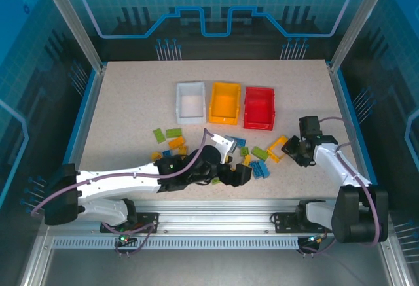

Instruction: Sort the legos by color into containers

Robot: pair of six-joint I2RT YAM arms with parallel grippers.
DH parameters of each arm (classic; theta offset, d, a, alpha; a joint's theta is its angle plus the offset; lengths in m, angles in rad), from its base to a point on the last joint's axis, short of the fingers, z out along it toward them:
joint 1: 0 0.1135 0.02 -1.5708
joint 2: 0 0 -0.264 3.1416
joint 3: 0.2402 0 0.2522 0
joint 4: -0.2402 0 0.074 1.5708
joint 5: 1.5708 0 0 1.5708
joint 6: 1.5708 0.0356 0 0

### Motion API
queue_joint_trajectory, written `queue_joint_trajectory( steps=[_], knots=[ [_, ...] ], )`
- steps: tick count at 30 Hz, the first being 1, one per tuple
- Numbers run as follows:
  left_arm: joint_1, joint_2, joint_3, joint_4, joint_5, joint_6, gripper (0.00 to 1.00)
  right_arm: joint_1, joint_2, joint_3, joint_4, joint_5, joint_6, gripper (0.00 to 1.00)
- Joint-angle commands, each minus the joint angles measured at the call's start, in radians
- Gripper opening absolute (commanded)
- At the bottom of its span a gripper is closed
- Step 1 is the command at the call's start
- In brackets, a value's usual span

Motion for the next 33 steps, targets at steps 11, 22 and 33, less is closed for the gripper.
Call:
queue_joint_trajectory(
  steps=[11, 22, 33],
  knots=[
    [-0.004, 0.008, 0.034, 0.019, -0.084, -0.01, 0.95, -0.014, 0.101, -0.022, 0.114, -0.035, 0.049, 0.3],
    [-0.004, -0.009, 0.045, -0.011, -0.113, 0.006, 0.95, -0.023, 0.109, -0.016, 0.123, -0.009, 0.026, 0.12],
    [0.001, -0.074, 0.151, -0.221, -0.288, 0.075, 0.95, 0.081, -0.006, 0.186, 0.007, 0.176, -0.15, 0.0]
  ],
)
